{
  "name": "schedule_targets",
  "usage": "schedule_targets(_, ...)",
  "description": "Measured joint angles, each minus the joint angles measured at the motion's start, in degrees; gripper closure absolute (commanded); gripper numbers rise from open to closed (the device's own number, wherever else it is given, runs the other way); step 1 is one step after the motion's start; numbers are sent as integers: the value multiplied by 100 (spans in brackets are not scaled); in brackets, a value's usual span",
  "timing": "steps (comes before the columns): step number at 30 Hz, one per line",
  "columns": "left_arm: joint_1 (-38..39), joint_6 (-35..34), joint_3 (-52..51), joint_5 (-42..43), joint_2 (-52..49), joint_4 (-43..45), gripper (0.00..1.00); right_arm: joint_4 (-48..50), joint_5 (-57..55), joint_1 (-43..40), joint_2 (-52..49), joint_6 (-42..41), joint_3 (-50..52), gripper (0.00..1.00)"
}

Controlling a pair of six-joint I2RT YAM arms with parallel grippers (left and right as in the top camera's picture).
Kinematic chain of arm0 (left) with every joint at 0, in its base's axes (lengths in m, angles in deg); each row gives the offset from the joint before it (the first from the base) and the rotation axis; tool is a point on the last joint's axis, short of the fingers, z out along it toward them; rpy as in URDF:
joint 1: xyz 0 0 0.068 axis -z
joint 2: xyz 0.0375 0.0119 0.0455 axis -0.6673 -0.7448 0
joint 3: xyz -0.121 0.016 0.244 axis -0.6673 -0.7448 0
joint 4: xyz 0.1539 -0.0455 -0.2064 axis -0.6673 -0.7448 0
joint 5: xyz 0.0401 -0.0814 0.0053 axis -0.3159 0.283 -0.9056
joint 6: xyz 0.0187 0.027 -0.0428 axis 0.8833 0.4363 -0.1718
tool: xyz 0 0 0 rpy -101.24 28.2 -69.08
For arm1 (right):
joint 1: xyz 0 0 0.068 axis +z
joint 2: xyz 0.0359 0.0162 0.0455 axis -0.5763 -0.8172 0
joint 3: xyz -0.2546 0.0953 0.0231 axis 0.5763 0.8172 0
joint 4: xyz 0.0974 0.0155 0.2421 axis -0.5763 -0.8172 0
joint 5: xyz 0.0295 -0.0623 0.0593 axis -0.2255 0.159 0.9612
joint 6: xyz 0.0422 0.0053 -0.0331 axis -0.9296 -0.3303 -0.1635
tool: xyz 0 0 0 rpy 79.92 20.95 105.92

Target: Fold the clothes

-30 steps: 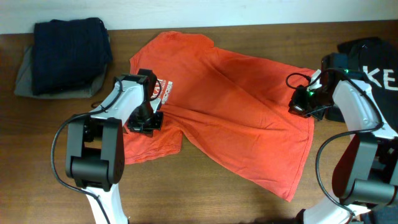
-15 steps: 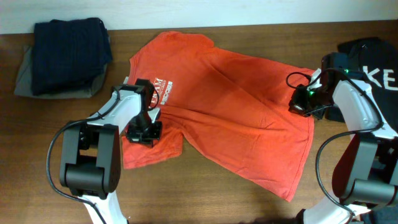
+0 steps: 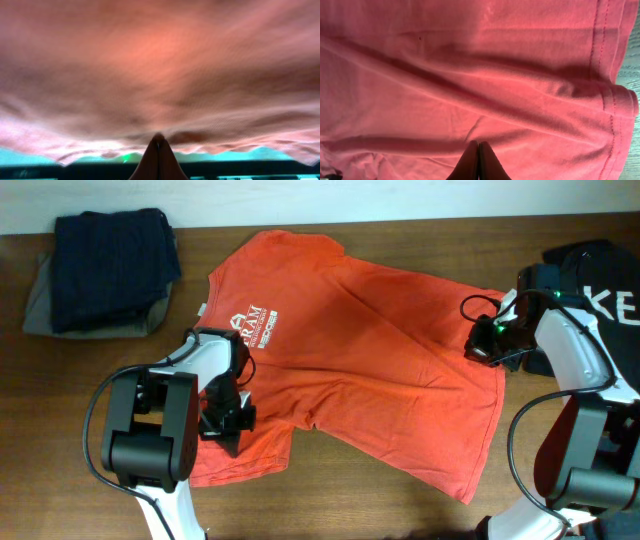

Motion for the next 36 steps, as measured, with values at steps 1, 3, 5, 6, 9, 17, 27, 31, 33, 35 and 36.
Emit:
schedule_targets(1, 0, -59, -11, -68, 0, -63, 99, 9, 0, 0, 0, 2, 0, 96)
schedule_targets(3, 0, -173, -13, -168, 0, -162, 99, 17, 0, 0, 0, 2, 0, 95)
schedule_targets(5, 0, -260, -13, -232, 9, -223, 99, 37, 0, 0, 0, 2, 0, 96)
schedule_targets(6, 0, -299, -17, -254, 28, -251, 99, 57, 0, 0, 0, 2, 0, 96)
schedule_targets(9, 0, -356, -24, -286, 229, -302, 99, 116, 0, 0, 0, 0, 0, 95)
schedule_targets(17, 0, -404, 125, -553, 1482, 695, 99, 275, 0, 0, 0, 2, 0, 96)
schedule_targets(27, 0, 304, 844, -756, 2037, 4081, 99, 269, 337, 0, 0, 0, 0, 96)
schedule_targets(31, 0, 688, 855, -791, 1711, 4535, 99, 162, 407, 0, 0, 0, 0, 96)
schedule_targets(33, 0, 820, 852, -813, 1401, 4662, 99, 129, 426, 0, 0, 2, 0, 96)
schedule_targets(35, -4, 918, 852, -817, 1069, 4828, 99, 107, 431, 0, 0, 2, 0, 96)
schedule_targets(36, -7, 960, 852, -831, 918, 4868, 99, 96, 431, 0, 0, 0, 0, 96)
